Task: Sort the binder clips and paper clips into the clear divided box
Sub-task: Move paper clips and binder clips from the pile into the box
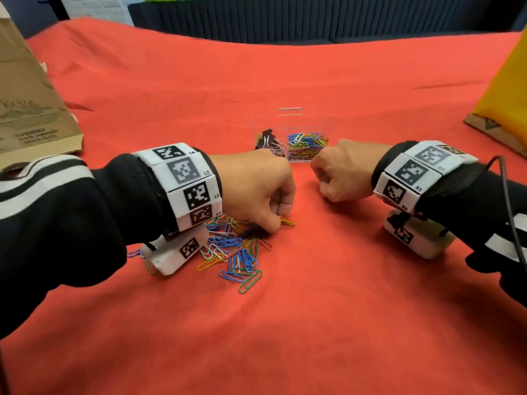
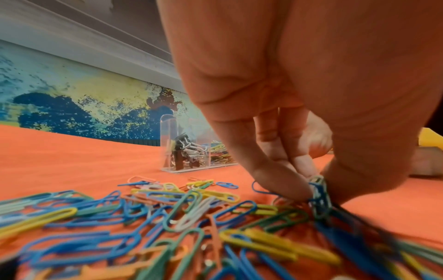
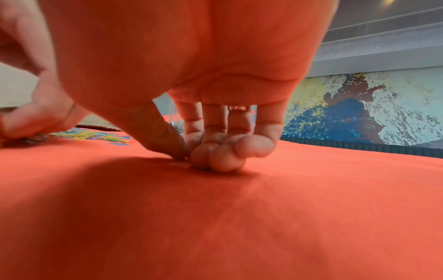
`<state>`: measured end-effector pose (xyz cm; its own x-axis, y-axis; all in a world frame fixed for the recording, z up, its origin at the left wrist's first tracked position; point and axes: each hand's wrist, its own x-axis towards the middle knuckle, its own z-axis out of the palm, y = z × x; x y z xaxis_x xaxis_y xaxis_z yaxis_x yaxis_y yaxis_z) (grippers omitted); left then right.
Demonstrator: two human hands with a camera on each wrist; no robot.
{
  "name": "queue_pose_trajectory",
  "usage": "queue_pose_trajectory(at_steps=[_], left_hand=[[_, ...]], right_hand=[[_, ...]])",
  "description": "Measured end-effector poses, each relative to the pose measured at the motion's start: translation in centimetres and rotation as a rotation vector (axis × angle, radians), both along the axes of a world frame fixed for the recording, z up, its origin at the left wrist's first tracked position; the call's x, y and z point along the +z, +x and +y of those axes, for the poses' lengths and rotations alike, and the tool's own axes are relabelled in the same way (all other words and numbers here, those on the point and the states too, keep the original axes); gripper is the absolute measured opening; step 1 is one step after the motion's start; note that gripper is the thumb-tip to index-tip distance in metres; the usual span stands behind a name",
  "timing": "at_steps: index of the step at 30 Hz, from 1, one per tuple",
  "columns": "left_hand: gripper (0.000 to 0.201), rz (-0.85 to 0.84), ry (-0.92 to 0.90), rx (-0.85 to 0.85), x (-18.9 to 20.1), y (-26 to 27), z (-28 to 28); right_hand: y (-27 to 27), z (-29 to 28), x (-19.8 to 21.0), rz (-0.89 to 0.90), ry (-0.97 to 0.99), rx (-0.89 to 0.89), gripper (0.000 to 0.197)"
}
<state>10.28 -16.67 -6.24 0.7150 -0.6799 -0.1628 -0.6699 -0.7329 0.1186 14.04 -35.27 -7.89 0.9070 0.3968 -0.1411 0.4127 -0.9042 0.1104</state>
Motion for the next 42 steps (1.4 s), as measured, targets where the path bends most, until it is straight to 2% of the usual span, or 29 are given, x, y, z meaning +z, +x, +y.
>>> queue_pose_trajectory(at_steps=[6,13,21,25,29,33,37,42], left_hand=[[0.009,-0.027,-0.040,0.003,1.7,0.8,0.4],[0.006,0.047,-0.206,0.062,4.7,4.1,-0.1],[0.012,-0.178,-0.385,0.161,7.9,9.6,-3.6],[0.010,-0.326,-0.288,0.177,7.3,11.1,-5.2],[0.011,-0.424,-0.124,0.067,6.4,11.4,-6.4],[0.011,-0.458,-0.054,0.004,6.1,11.5,-6.8],[0.021,-0.451,-0.054,0.016,6.4,11.9,-6.4],[0.017,-0.420,-0.130,0.057,6.5,11.8,-6.2]], right_hand=[[-0.2,0.0,0.2,0.006,0.005,-0.001,0.006],[-0.3,0.0,0.4,0.023,0.008,0.005,0.010],[-0.1,-0.2,0.3,0.014,0.008,0.034,0.010],[-0.2,0.1,0.1,-0.015,-0.011,0.063,0.009],[-0.2,0.1,0.1,-0.023,0.002,0.068,0.008],[-0.3,0.0,0.1,-0.025,-0.004,0.079,0.007],[-0.3,0.1,0.2,-0.026,-0.009,0.074,0.007],[-0.4,0.2,0.3,-0.023,-0.023,0.081,0.007]])
